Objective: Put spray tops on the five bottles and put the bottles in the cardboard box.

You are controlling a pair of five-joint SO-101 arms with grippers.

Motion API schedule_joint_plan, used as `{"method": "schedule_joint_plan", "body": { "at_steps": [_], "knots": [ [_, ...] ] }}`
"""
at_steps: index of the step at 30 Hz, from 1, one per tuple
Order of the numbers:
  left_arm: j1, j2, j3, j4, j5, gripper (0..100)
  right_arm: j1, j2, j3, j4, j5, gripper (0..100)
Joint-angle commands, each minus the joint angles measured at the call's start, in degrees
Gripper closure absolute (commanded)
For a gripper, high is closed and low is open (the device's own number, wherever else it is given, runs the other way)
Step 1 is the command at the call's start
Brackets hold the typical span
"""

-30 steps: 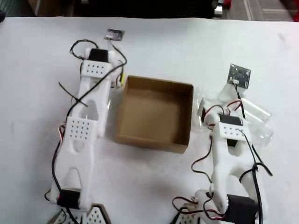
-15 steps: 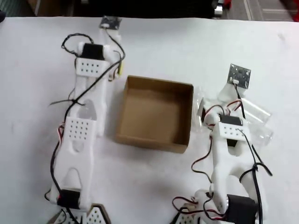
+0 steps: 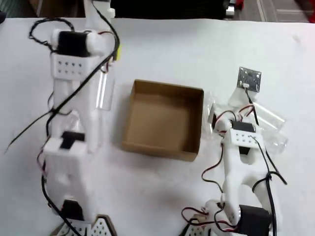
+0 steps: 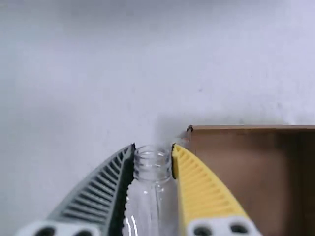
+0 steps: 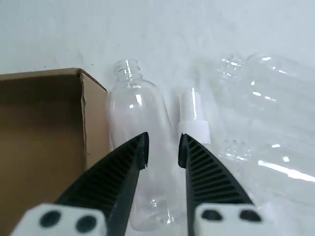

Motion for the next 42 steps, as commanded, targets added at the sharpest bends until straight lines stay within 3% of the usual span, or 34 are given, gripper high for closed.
{"method": "schedule_joint_plan", "body": {
  "at_steps": [1,5,11,18,24,33,42],
  "knots": [
    [4.5,-22.6,11.1,-0.2,3.1,97,-0.4,-0.3,-0.8,-1.2,1.2,90.7],
    [5.7,-34.9,17.5,-5.1,3.1,97,-0.4,-0.3,-0.8,-1.1,1.2,90.7],
    [1.6,-41.2,30.1,-11.9,3.2,97,-0.4,-0.7,-3.1,-0.6,2.4,90.8],
    [0.9,-48.5,36.1,-12.5,3.4,97,-0.4,1.5,-17.3,11.5,5.4,98.1],
    [1.3,-55.1,44.1,-17.3,3.5,97,-3.5,17.4,-35.8,18.9,5.7,96.7],
    [1.5,-69.1,67.9,-32.9,3.4,97,-3.5,43.9,-65.7,36.4,5.2,96.8],
    [8.3,-88.2,96.9,-60.9,3.2,96,-9.3,47.3,-70.5,42.2,5.7,96.8]
  ]
}}
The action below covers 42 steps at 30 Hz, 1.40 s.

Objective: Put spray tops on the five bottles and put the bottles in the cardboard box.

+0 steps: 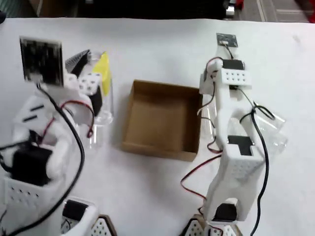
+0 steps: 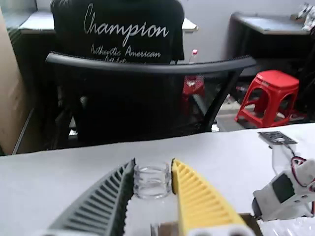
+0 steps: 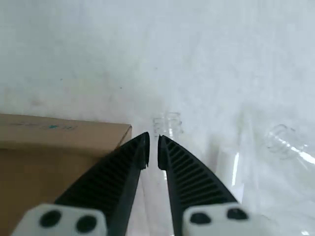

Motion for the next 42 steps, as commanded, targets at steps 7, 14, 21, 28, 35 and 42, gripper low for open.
{"method": "schedule_joint_plan", "body": {
  "at_steps": [7,14,21,28,35,42],
  "knots": [
    [3.5,-11.0,14.7,-17.2,0.8,97,-4.9,-2.3,-2.8,2.5,3.8,96.8],
    [3.5,-11.2,15.1,-16.8,0.6,97,-6.4,-2.4,-2.9,0.1,4.8,96.8],
    [2.9,-11.4,17.4,-17.0,0.6,97,-0.7,-9.7,-3.5,4.9,4.8,96.8],
    [5.8,-11.0,17.5,-21.7,0.6,97,-1.2,-23.6,-3.3,16.8,7.7,96.9],
    [7.1,-6.9,17.6,-28.4,1.0,97,-5.9,-44.7,4.2,22.5,10.4,98.3],
    [7.2,-1.0,17.5,-32.5,8.5,97,-17.5,-77.1,32.6,8.8,10.8,98.3]
  ]
}}
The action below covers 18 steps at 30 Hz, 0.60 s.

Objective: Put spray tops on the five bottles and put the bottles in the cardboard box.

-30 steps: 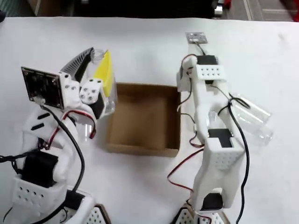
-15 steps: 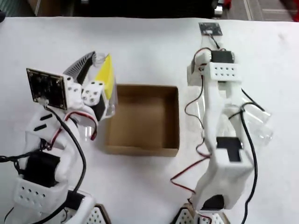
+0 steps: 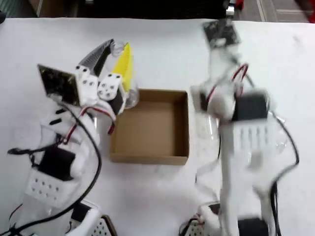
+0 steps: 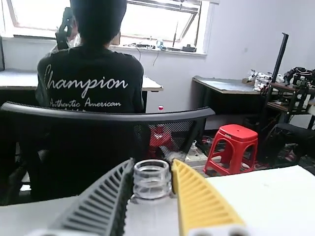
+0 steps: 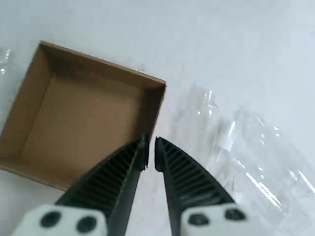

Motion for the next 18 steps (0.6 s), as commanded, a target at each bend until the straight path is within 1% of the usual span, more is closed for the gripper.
{"method": "schedule_joint_plan", "body": {
  "at_steps": [1,4,6,9,11,14,18],
  "knots": [
    [0.2,1.8,-0.4,-2.8,6.7,97,-7.0,-20.5,14.8,-8.9,1.0,98.4],
    [0.2,1.7,-0.4,-2.6,6.7,97,-12.8,-32.7,24.7,-14.1,1.1,98.4],
    [0.2,1.8,-0.8,-2.7,6.9,97,-15.4,-36.5,28.2,-16.1,1.5,98.4],
    [0.7,2.0,-0.4,-7.1,8.1,97,-19.0,-37.6,28.7,-17.3,2.5,98.4],
    [0.7,2.2,-0.4,-9.3,12.0,97,-22.0,-38.0,27.7,-18.9,2.2,98.4],
    [0.3,2.2,-0.9,-9.5,15.3,97,-26.5,-38.0,25.0,-19.4,2.2,98.4],
    [1.5,1.8,-0.3,-9.3,15.6,97,-31.1,-37.9,25.3,-20.4,2.5,98.4]
  ]
}}
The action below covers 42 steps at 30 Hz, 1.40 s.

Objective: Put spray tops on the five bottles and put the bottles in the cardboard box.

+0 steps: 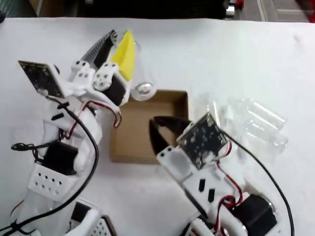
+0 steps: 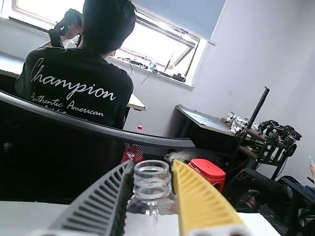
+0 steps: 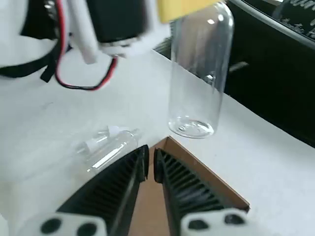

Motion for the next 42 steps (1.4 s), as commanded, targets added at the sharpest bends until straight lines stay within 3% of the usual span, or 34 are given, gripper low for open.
{"method": "schedule_joint_plan", "body": {
  "at_steps": [1,9,14,23,29,42],
  "knots": [
    [2.5,0.0,-0.2,-1.1,1.1,97,-3.0,-0.1,-0.9,-3.9,0.8,98.4],
    [9.5,-5.1,1.8,4.7,-3.3,97,9.0,-8.0,16.3,-19.9,0.5,98.4],
    [12.8,-8.5,3.1,5.9,-5.5,96,10.3,-12.4,25.7,-26.9,0.8,98.4],
    [13.1,-8.9,4.7,5.3,-6.0,96,9.6,-13.7,25.8,-22.6,0.4,98.4],
    [13.3,-8.7,5.2,3.5,-5.9,96,3.1,-19.4,25.8,-18.5,0.8,98.4],
    [17.3,-9.1,4.7,10.5,-6.2,97,12.4,-13.1,30.4,-26.7,0.5,98.4]
  ]
}}
